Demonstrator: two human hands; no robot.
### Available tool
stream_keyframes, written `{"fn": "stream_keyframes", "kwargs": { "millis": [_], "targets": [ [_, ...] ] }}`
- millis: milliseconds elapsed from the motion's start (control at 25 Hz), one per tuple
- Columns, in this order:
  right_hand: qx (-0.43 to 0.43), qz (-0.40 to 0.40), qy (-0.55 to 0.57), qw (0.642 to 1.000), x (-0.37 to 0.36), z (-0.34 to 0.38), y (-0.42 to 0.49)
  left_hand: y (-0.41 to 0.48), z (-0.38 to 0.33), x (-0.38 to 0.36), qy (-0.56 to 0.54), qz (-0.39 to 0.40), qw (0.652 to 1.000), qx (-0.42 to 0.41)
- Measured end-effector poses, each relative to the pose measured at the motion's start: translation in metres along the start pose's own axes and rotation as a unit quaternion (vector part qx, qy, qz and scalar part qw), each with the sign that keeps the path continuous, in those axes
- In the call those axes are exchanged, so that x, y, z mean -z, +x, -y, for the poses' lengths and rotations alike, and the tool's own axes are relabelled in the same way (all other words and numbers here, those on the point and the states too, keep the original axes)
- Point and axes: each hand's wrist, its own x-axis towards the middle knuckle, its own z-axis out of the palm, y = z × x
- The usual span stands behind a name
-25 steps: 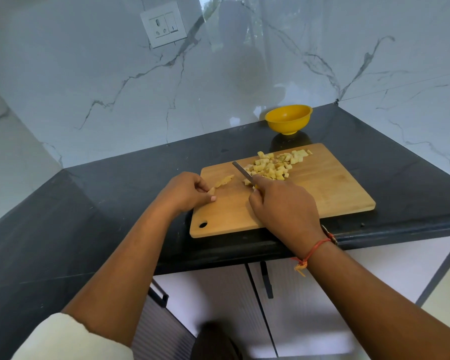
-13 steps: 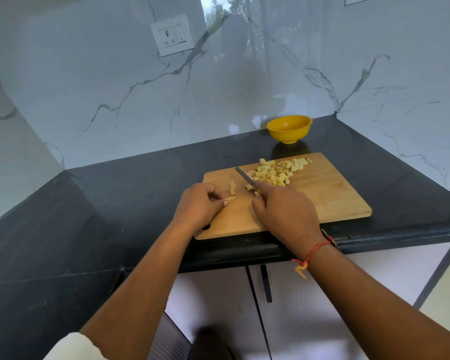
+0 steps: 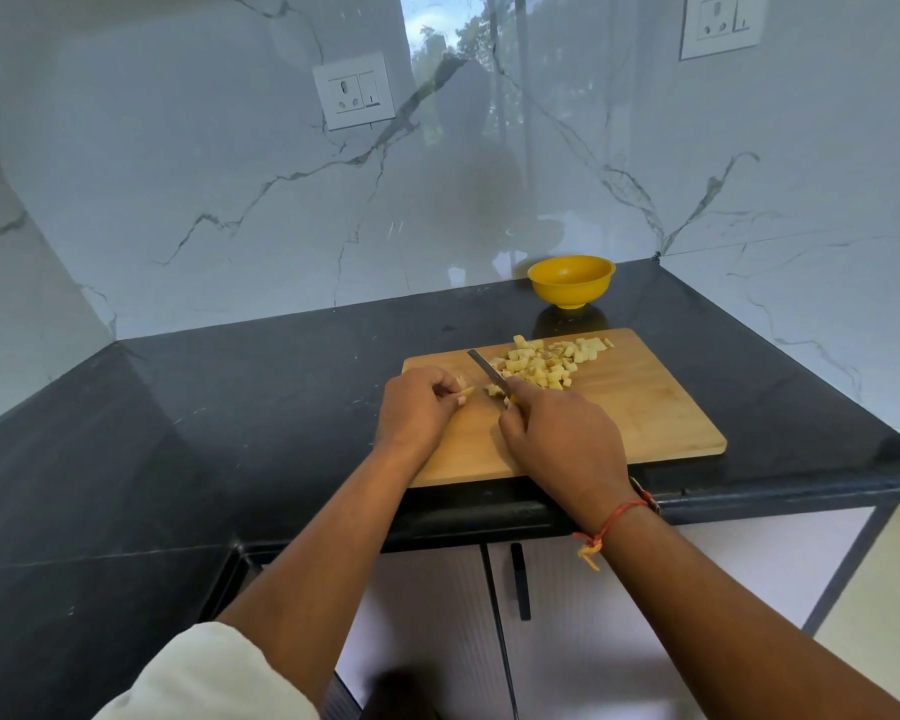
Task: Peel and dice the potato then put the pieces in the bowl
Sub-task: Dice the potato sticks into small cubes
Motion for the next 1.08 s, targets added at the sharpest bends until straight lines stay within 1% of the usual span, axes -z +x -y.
{"fn": "stream_keyframes", "kwargs": {
  "millis": [160,320,440,560,680,1080],
  "targets": [
    [0.002,0.005,0.002,1.000,0.003,0.001,-0.001,-0.001,0.002,0.001,-0.001,0.006,1.000,0.004],
    [0.003,0.016,0.005,1.000,0.006,0.004,-0.001,-0.008,0.003,0.006,-0.024,0.029,0.999,0.011],
    [-0.015,0.033,0.016,0.999,0.012,0.006,-0.004,-0.012,0.004,0.006,-0.017,0.037,0.999,-0.002],
    [-0.025,0.061,-0.008,0.998,0.017,0.009,-0.014,-0.014,0.006,0.005,-0.015,0.041,0.999,-0.023],
    [-0.016,0.078,-0.030,0.996,0.021,0.012,-0.021,-0.015,0.006,0.003,-0.012,0.035,0.998,-0.042],
    [0.000,0.111,-0.045,0.993,0.018,0.017,-0.017,-0.013,0.002,0.001,0.008,0.030,0.998,-0.058]
  ]
}}
